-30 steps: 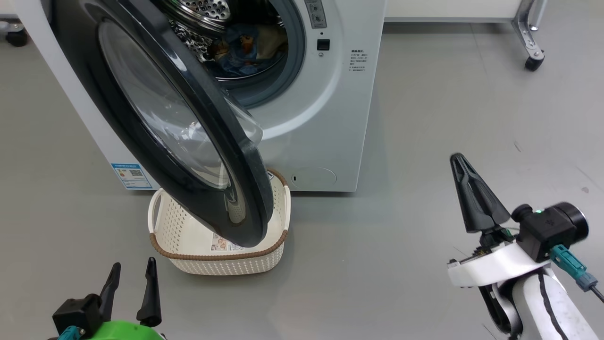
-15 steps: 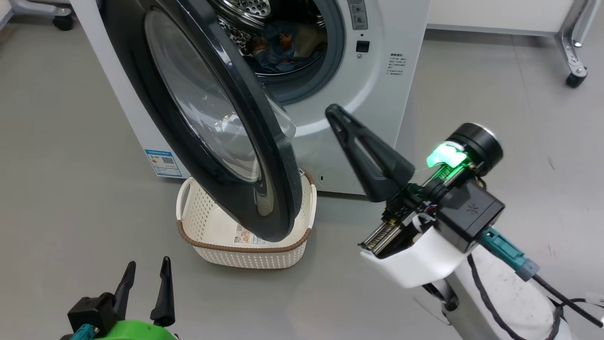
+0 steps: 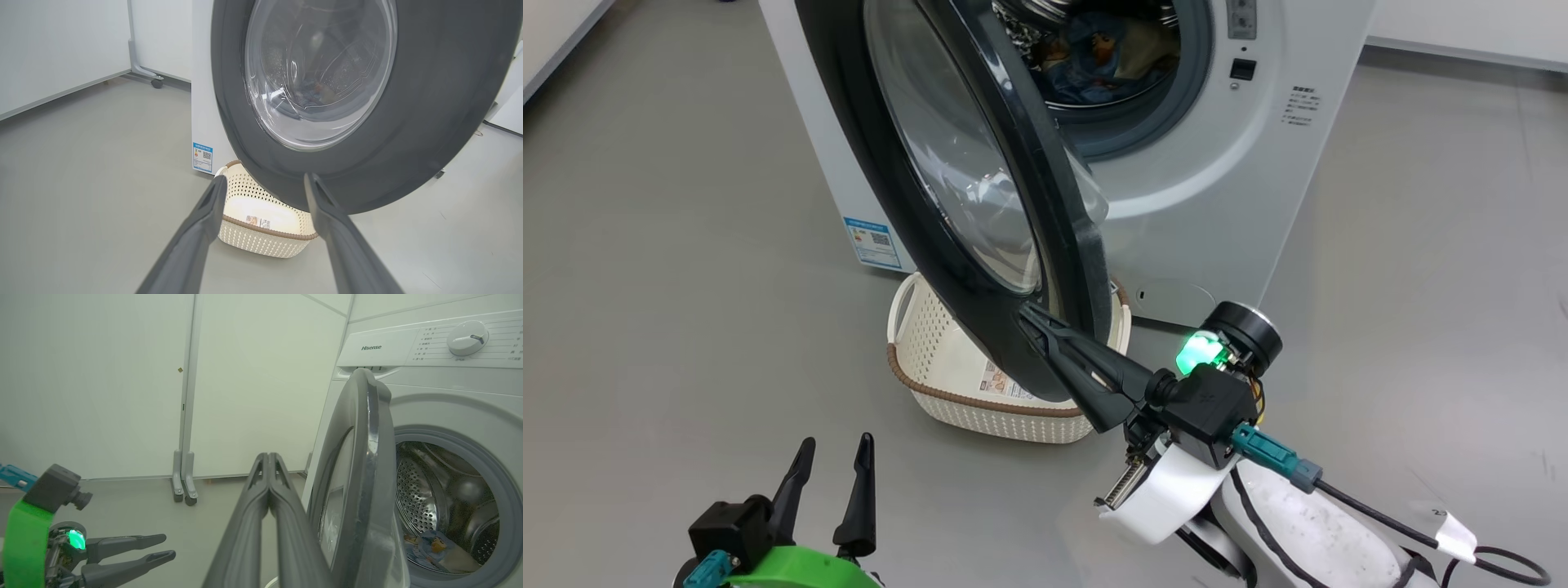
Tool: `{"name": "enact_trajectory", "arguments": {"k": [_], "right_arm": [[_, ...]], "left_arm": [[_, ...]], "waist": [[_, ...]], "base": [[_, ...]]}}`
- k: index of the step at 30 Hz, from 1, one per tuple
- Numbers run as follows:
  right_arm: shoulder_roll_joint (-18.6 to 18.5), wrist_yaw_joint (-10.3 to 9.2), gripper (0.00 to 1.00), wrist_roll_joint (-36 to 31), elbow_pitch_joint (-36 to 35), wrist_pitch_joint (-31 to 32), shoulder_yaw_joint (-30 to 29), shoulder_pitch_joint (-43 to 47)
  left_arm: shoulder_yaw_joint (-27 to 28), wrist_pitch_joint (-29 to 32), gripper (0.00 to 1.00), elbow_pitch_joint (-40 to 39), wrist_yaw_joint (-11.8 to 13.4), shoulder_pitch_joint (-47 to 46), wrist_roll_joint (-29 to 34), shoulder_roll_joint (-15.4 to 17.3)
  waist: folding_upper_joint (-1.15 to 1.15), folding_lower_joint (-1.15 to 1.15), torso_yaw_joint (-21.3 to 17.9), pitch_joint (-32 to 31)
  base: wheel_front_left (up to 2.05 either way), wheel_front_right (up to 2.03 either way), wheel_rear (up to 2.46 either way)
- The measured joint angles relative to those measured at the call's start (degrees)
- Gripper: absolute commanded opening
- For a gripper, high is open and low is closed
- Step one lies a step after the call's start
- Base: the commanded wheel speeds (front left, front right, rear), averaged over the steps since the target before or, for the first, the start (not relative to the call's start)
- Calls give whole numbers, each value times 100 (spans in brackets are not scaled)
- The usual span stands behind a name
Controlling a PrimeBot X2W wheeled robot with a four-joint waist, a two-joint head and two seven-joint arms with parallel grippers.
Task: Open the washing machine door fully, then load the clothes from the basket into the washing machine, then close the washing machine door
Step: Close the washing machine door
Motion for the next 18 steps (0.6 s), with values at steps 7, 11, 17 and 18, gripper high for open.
{"name": "enact_trajectory", "arguments": {"k": [7,11,17,18], "right_arm": [[44,0,0,199,467,0,254,107],[48,-1,0,249,657,0,186,103],[52,-1,0,299,847,0,104,2],[52,-1,0,299,869,0,76,-30]], "left_arm": [[-158,0,100,-98,0,-79,-75,-7],[-160,0,100,-189,0,-152,-76,-9],[-107,0,100,-242,0,-229,-119,-12],[-103,0,100,-247,0,-230,-121,-12]], "waist": [[0,0,302,240],[0,0,433,406],[0,0,573,636],[0,0,588,671]], "base": [[0,0,0],[0,0,0],[0,0,0],[0,0,0]]}}
